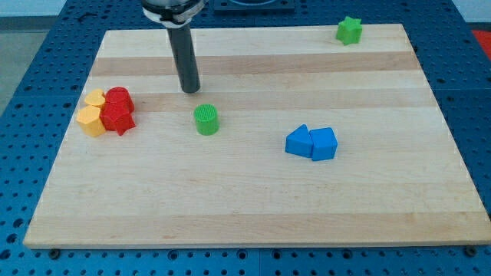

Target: Slide the green circle to the center

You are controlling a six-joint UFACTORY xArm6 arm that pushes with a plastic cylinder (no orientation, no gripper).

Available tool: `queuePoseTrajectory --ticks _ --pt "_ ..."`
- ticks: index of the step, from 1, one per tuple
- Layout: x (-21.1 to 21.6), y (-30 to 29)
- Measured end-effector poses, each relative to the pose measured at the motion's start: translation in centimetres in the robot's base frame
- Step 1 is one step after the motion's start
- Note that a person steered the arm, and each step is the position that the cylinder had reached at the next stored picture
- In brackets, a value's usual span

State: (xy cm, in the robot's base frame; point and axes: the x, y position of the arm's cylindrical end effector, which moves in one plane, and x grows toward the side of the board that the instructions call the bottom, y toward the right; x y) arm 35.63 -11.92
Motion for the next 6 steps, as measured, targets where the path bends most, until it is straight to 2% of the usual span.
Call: queuePoseTrajectory --ticks 4,5,6 --pt "10.5 -0.4" --pt "9.5 0.2" --pt "7.3 3.3"
